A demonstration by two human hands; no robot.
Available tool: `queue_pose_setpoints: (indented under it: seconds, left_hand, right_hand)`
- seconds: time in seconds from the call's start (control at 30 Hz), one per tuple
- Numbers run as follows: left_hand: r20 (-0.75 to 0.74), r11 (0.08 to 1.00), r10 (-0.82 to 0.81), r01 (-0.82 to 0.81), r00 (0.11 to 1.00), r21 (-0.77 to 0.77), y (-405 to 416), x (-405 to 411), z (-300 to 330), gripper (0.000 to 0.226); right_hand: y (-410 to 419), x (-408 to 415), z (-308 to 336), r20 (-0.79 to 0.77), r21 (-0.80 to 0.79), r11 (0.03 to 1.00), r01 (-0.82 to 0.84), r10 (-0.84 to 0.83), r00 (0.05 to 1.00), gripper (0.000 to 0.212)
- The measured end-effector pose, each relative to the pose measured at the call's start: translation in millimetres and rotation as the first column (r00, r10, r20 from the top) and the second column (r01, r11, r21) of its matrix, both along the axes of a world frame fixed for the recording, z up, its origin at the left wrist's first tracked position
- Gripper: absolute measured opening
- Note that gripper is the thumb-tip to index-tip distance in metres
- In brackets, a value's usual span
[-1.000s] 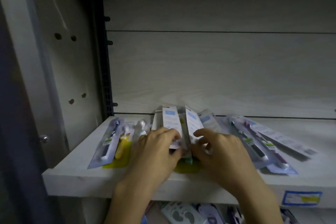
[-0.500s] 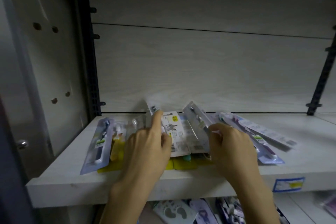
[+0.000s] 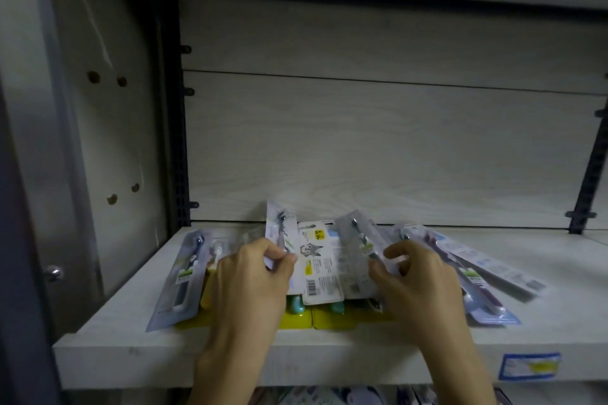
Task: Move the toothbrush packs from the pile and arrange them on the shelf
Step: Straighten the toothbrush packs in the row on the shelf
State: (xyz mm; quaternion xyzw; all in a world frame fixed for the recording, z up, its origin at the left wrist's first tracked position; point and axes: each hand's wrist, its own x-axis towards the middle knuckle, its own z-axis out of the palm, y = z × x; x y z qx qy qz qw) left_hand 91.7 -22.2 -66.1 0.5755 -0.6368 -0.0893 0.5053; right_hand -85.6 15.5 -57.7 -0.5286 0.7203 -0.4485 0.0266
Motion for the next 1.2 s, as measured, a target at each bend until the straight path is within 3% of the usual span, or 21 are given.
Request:
queue_pose_setpoints:
  seconds: [0.13,0.43,0.6,0.7,0.83,0.97,1.1,1.2]
  left_hand:
    - [-0.13,0.999,0.033,-0.035,0.991,-0.015,4.7,-2.8,2.7,0.016]
    - [-0.389,0.98,-0.191,0.153,0.901,-0.128,30.0,-7.6,1.7,0.013]
    - [-0.548,0.945,-0.327,0.282,0.77,-0.168,41.4,-10.4,-7.6,0.013]
    - [-0.636,0.923,-0.364,0.356,0.68,-0.148,50.3,-13.7,-12.8,0.011]
    - [-0.828,0.866,-0.354,0.486,0.435,-0.115,65.9,-18.8,-13.0,0.008]
    - [-0.921,0.796,-0.292,0.599,0.256,-0.086,78.1,-27.5,-7.2,0.027]
    - [-0.915,0.687,-0.325,0.725,0.24,-0.054,94.0,-47.6,-3.4,0.018]
    - [-0.922,0.626,-0.318,0.78,0.22,-0.03,104.0,-67.4,-6.2,0.015]
  right_hand:
    - [3.4,-1.9,1.2,0.027,-0.033,0.997,-0.066,0.067,0.997,0.011]
    - [31.5,-3.3,-6.4,0.239,-0.253,0.959,0.132,-0.07,0.968,0.015]
    - [63.0,4.5,-11.1,0.495,-0.33,0.933,0.141,0.045,0.868,0.014]
    - [82.0,8.5,-11.2,0.675,-0.324,0.931,0.168,0.103,0.731,0.012]
    - [103.1,6.8,-13.3,0.823,-0.29,0.937,0.193,0.141,0.55,0.009]
    - [120.8,-0.2,-15.5,0.877,-0.311,0.939,0.145,0.224,0.426,0.026]
    - [135.7,-20.8,-20.0,0.887,-0.31,0.946,0.09,0.254,0.385,0.038]
    - [145.4,-37.2,-22.7,0.88,-0.304,0.952,0.049,0.261,0.396,0.025]
